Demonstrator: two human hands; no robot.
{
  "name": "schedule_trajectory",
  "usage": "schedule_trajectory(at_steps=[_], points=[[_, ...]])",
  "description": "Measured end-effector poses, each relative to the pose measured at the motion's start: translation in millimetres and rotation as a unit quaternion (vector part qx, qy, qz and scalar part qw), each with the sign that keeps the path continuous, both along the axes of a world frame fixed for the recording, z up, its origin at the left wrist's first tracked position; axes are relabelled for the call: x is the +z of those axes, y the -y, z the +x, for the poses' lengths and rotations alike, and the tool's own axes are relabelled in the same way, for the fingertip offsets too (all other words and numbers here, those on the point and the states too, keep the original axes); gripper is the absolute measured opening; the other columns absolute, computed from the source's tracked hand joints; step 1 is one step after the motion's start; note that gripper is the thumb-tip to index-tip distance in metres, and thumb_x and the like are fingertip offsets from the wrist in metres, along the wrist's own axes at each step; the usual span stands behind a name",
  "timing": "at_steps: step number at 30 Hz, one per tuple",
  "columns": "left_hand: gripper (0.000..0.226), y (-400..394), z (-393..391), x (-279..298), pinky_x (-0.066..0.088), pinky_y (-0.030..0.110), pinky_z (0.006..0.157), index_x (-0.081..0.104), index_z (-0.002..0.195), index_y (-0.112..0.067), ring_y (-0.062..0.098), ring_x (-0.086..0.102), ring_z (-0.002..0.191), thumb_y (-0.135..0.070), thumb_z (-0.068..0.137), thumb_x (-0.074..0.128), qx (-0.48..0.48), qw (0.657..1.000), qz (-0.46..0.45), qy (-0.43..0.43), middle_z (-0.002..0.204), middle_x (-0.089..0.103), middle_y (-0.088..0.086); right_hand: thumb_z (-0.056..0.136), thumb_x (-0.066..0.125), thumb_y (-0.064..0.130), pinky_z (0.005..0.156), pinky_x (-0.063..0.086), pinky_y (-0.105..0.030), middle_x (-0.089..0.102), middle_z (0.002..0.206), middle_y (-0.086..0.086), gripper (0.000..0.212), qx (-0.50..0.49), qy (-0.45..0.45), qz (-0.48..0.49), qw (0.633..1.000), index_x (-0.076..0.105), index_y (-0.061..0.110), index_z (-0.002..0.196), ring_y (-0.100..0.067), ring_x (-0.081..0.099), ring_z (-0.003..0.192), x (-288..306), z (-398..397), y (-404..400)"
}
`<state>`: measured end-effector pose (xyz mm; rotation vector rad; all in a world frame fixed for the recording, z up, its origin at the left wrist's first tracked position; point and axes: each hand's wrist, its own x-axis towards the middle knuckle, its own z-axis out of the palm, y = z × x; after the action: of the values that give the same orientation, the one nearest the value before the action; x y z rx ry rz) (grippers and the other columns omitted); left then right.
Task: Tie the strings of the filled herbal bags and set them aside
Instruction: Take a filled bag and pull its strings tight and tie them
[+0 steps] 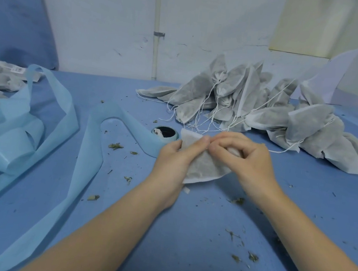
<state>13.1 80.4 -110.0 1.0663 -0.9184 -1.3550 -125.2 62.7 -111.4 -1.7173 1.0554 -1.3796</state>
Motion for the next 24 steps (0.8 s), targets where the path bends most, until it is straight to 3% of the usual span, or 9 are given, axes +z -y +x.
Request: schedule_trajectory(at_steps=[4, 6, 8, 11, 13, 15, 17, 21, 24], points=[[0.020, 2, 1, -3, 0.052, 0.040, 0.084, 0.065, 0.102, 0.004, 0.027, 0.067, 0.085, -0.011, 0.090, 0.060, 0.040, 0.999, -0.024, 0.019, 0.098, 0.070, 0.020, 0.078, 0.076, 0.015, 0.089, 0.042, -0.016, 0.069, 0.098, 0.011, 0.012, -0.013, -0.054, -0.029, 0.998, 0.073, 0.025, 0.072, 0.000, 0.062, 0.095, 0, 1, 1], [0.015, 3, 3, -1, 0.053, 0.038, 0.081, 0.066, 0.097, 0.001, 0.025, 0.067, 0.082, -0.010, 0.091, 0.059, 0.065, 0.997, -0.041, 0.027, 0.093, 0.071, 0.016, 0.081, 0.071, 0.028, 0.089, 0.040, -0.011, 0.068, 0.106, 0.012, 0.007, 0.017, -0.050, 0.003, 0.999, 0.073, 0.029, 0.088, 0.004, 0.060, 0.100, 2, 3, 1], [0.013, 6, 7, 3, 0.052, 0.042, 0.085, 0.066, 0.094, -0.002, 0.028, 0.067, 0.086, -0.012, 0.090, 0.060, 0.105, 0.992, -0.051, 0.045, 0.094, 0.070, 0.014, 0.088, 0.058, 0.041, 0.089, 0.044, -0.016, 0.067, 0.112, 0.011, 0.022, 0.056, 0.056, 0.080, 0.994, 0.066, 0.033, 0.107, 0.000, 0.060, 0.104, 6, 6, 6], [0.009, 13, 18, 11, 0.050, 0.044, 0.088, 0.065, 0.085, -0.007, 0.031, 0.066, 0.092, -0.014, 0.089, 0.062, 0.178, 0.982, -0.051, 0.031, 0.095, 0.070, 0.014, 0.100, 0.047, 0.019, 0.083, 0.052, -0.022, 0.067, 0.113, -0.003, 0.025, 0.039, 0.165, 0.161, 0.972, 0.062, 0.018, 0.119, -0.011, 0.063, 0.095, 9, 14, 19], [0.011, 19, 27, 15, 0.050, 0.040, 0.083, 0.063, 0.077, -0.012, 0.028, 0.065, 0.089, -0.017, 0.087, 0.063, 0.232, 0.971, -0.047, 0.030, 0.090, 0.069, 0.010, 0.097, 0.049, 0.009, 0.090, 0.053, -0.027, 0.066, 0.119, -0.009, 0.028, 0.012, 0.040, 0.164, 0.985, 0.062, 0.009, 0.122, -0.012, 0.065, 0.090, 3, 23, 27], [0.013, 24, 38, 16, 0.048, 0.033, 0.071, 0.061, 0.074, -0.014, 0.025, 0.062, 0.082, -0.020, 0.085, 0.062, 0.282, 0.958, -0.044, 0.039, 0.082, 0.066, 0.004, 0.092, 0.061, 0.014, 0.098, 0.047, -0.028, 0.064, 0.124, 0.001, 0.037, -0.002, -0.121, 0.141, 0.983, 0.058, 0.013, 0.129, -0.010, 0.065, 0.097, -5, 32, 32], [0.014, 28, 49, 15, 0.042, 0.029, 0.065, 0.058, 0.072, -0.014, 0.024, 0.057, 0.076, -0.021, 0.084, 0.061, 0.332, 0.942, -0.033, 0.048, 0.071, 0.060, -0.001, 0.085, 0.072, 0.022, 0.090, 0.042, -0.016, 0.061, 0.121, 0.006, 0.053, -0.006, -0.209, 0.112, 0.971, 0.053, 0.018, 0.135, -0.007, 0.061, 0.097, -9, 45, 39], [0.012, 32, 62, 14, 0.047, 0.037, 0.076, 0.058, 0.081, -0.010, 0.034, 0.061, 0.096, -0.022, 0.083, 0.059, 0.402, 0.914, -0.008, 0.053, 0.080, 0.064, 0.005, 0.073, 0.082, 0.025, 0.071, 0.038, -0.006, 0.058, 0.120, 0.007, 0.072, 0.009, -0.196, 0.062, 0.979, 0.049, 0.020, 0.137, -0.007, 0.053, 0.089, -10, 65, 50], [0.012, 33, 65, 14, 0.043, 0.031, 0.072, 0.056, 0.079, -0.011, 0.033, 0.061, 0.100, -0.022, 0.082, 0.058, 0.423, 0.905, -0.013, 0.039, 0.079, 0.063, 0.003, 0.069, 0.085, 0.029, 0.073, 0.035, -0.013, 0.055, 0.118, 0.013, 0.078, 0.018, -0.224, 0.026, 0.974, 0.047, 0.024, 0.138, -0.006, 0.048, 0.090, -10, 75, 55]])
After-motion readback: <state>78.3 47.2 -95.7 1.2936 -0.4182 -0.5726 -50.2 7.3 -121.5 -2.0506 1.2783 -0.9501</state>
